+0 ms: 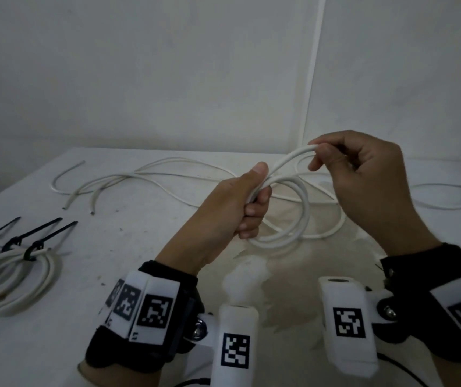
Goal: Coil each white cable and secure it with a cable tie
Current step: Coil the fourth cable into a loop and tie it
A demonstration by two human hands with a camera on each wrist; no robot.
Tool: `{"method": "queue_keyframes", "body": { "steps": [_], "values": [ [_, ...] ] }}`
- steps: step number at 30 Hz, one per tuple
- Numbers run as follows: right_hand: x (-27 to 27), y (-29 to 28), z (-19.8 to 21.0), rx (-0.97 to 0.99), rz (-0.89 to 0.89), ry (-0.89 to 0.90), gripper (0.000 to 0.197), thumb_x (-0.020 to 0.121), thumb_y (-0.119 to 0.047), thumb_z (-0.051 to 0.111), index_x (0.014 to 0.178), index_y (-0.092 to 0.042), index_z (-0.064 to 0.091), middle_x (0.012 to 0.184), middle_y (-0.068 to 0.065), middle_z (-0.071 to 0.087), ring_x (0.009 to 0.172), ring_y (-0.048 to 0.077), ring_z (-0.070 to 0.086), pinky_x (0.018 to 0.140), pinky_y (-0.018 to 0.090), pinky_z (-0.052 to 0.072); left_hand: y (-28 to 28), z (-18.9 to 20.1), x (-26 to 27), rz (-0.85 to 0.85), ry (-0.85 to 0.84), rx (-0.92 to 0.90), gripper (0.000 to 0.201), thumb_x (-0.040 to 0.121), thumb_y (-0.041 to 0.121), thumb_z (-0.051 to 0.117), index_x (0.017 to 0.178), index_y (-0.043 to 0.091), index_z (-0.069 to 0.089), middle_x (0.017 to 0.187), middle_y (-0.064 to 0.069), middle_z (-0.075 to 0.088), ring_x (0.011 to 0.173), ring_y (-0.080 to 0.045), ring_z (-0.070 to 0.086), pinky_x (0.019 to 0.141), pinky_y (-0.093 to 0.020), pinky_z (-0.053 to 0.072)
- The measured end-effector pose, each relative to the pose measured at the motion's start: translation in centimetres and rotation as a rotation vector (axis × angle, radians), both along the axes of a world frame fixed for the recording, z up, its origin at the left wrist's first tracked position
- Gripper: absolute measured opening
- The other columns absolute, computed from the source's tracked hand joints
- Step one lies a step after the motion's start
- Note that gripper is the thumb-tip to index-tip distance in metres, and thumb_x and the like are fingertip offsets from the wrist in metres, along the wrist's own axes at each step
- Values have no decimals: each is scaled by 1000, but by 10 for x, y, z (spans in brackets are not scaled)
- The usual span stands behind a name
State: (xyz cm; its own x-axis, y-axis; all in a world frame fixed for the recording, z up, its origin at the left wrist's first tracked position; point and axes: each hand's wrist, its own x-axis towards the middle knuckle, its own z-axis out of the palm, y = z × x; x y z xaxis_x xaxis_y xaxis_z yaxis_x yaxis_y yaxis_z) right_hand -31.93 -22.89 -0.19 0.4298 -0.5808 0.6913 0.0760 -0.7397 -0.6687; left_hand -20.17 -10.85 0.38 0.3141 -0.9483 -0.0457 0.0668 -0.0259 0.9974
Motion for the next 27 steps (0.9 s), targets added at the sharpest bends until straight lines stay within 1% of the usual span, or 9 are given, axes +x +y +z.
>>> {"method": "queue_keyframes", "body": {
  "steps": [4,7,9,10,11,13,15,18,27],
  "values": [
    [1,7,6,58,40,33,22,91,-13,55,79,-32,59,62,-21,64,61,1,57,61,9,42,1,4,1,42,55,-65,46,97,38,32,56,16,34,42,9,26,32,-3,19,34,-16,18],
    [3,19,12,187,240,111,17,92,-13,50,84,-23,60,64,-7,66,46,-5,53,49,4,37,2,6,5,100,142,-144,45,97,36,32,56,17,31,42,9,24,31,-3,18,33,-15,16],
    [2,24,13,225,367,168,10,86,-23,54,93,-22,62,69,4,68,51,-3,58,51,5,41,3,7,6,116,194,-182,44,97,36,32,57,17,30,41,9,24,31,-3,18,32,-15,17],
    [2,25,12,223,396,190,17,80,-29,59,97,-26,62,73,6,70,59,0,63,57,8,46,3,7,6,119,212,-197,44,97,35,32,57,17,30,41,9,24,31,-3,18,32,-15,17],
    [3,25,11,218,412,209,23,75,-30,62,98,-30,61,78,4,71,67,4,66,64,13,51,3,7,6,118,223,-208,44,97,35,31,57,17,30,41,9,24,31,-3,18,32,-15,17],
    [4,21,8,186,387,212,22,80,-20,63,96,-33,59,75,-4,71,68,5,66,68,15,51,3,7,6,107,214,-216,44,98,35,31,58,16,32,41,9,25,31,-3,20,33,-15,20],
    [5,17,6,92,303,221,23,87,-14,58,94,-36,57,67,-11,67,63,3,61,64,12,47,2,8,6,86,170,-206,45,98,35,29,59,15,35,42,8,27,31,-4,24,36,-16,28],
    [5,14,4,-11,220,234,20,92,-18,52,92,-38,54,65,-16,64,60,5,55,60,13,42,2,9,8,52,118,-180,46,99,33,28,60,11,41,42,5,31,34,-7,30,42,-18,38],
    [8,20,2,-11,202,249,16,92,-20,51,86,-35,55,66,-15,65,60,3,56,59,9,41,5,9,7,60,119,-144,45,98,34,31,57,15,33,41,9,25,33,-4,20,36,-16,25]
  ]
}}
